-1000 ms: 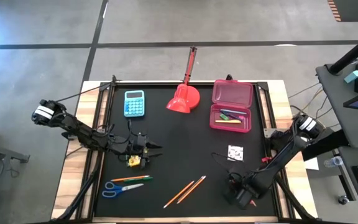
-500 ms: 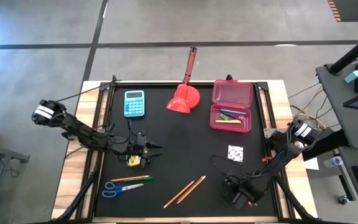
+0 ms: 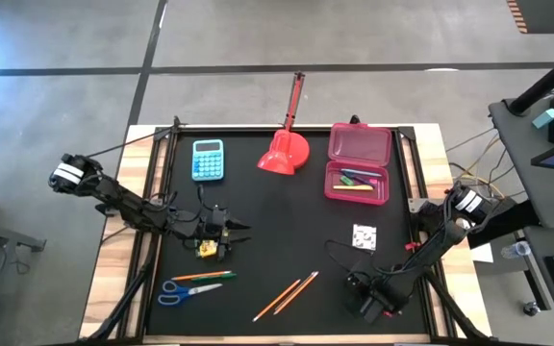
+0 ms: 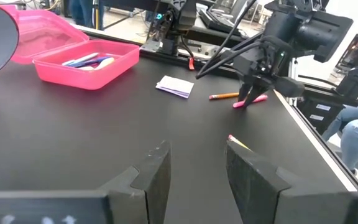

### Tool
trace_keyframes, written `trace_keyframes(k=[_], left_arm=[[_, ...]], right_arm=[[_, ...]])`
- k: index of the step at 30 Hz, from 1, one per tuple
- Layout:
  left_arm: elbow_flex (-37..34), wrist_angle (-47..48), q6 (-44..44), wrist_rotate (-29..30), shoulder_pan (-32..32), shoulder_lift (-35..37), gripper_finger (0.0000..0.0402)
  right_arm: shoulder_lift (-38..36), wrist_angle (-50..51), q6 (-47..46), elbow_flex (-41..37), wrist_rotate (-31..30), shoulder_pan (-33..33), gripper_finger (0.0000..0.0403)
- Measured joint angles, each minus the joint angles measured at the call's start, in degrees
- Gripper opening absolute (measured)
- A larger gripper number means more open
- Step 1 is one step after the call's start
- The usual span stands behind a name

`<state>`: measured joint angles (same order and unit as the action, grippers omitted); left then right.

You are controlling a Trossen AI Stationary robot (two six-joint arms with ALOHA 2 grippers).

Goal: Pack school essentials
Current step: Put the pink pen into the pink supply box

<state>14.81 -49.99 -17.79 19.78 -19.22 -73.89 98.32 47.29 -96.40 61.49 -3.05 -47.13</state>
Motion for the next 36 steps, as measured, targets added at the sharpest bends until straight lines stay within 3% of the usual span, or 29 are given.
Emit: trace_keyframes(k=[5,10,14,20,25,36], left_arm=[[0.00,0.01,0.01,-0.01,0.00,0.00,0.0134],[0.00,-0.01,0.15,0.01,0.00,0.00,0.0134],[0.00,-0.01,0.16,0.01,0.00,0.00,0.0134],[0.00,-0.07,0.18,0.25,0.00,0.00,0.0134],[0.00,-0.14,0.18,0.32,0.00,0.00,0.0134],[0.04,-0.14,0.23,1.35,0.00,0.00,0.0134]], right_arm=[[-0.03,0.03,1.09,0.02,-0.09,0.00,0.0022],[-0.63,0.94,4.64,1.43,-1.29,0.02,0.0020],[-3.35,2.71,9.52,3.85,-8.27,0.72,0.0020],[-9.14,16.09,16.15,5.81,-21.73,4.66,0.0020],[-14.94,24.11,22.18,4.58,-29.51,13.43,0.0020],[-23.60,22.38,56.22,1.45,-31.86,42.25,0.0020]])
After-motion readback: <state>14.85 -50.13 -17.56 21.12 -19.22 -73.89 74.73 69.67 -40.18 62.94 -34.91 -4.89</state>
